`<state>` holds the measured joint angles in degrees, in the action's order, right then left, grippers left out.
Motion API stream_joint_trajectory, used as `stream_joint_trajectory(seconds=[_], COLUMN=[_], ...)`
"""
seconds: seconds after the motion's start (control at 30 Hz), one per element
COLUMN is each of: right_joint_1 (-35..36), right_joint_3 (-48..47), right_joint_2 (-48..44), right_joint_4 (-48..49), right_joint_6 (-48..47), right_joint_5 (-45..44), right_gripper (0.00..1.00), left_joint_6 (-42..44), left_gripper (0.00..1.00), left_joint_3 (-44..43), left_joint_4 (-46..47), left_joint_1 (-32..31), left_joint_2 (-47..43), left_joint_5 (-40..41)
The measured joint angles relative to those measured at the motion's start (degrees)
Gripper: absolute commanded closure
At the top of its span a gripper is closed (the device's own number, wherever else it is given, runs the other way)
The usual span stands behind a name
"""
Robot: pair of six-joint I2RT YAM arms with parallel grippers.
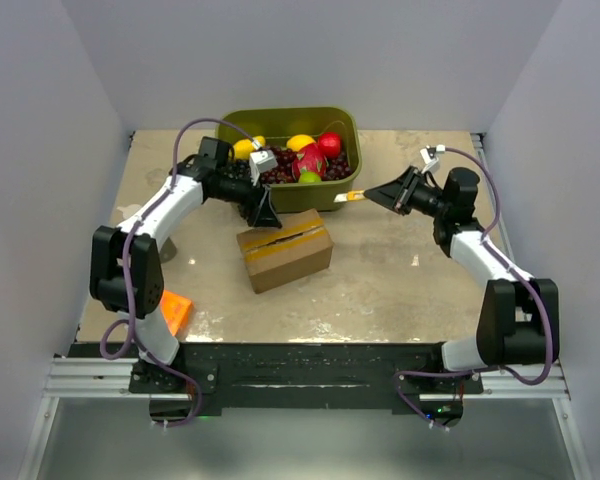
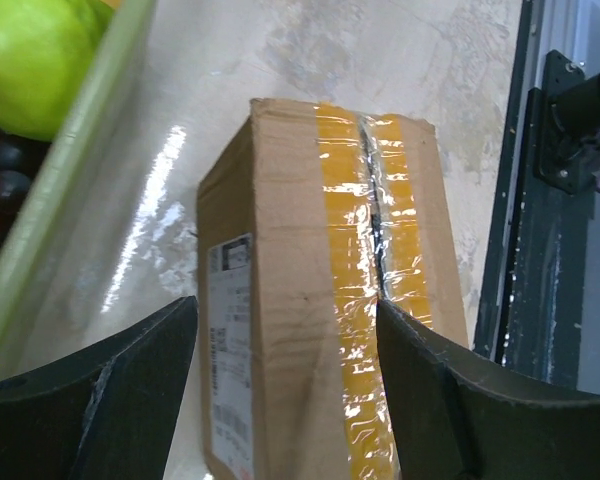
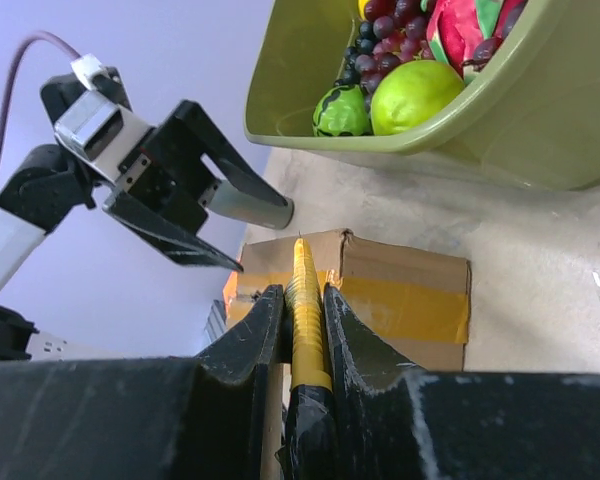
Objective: Unpack the express box
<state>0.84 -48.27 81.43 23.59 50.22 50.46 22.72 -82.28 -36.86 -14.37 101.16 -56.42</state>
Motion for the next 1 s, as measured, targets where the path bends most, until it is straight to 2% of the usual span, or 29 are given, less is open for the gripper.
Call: stream_joint_trajectory(seconds=[0.2,0.5,1.0], right_joint_1=[0.3,2.6,4.2], right_joint_3=[2.1,2.1,2.0], right_joint_2=[0.6,4.8,6.0], right_joint_4=[1.4,1.0,0.5], right_joint_6=[0.8,-0.2,-0.9], right_joint_5=[-0.1,0.0,-0.5], right_gripper=[1.00,1.00,1.00], left_joint_6=[-2.6,-3.7,-4.1], left_gripper=[0.25,0.27,0.28], left_joint_3=[3.3,4.3,5.3], left_joint_4=[1.6,3.5,4.7], left_joint_1=[-1.2,-1.2,-1.2], left_joint_2=[0.6,2.4,2.4], left_joint_5=[-0.4,0.0,0.0])
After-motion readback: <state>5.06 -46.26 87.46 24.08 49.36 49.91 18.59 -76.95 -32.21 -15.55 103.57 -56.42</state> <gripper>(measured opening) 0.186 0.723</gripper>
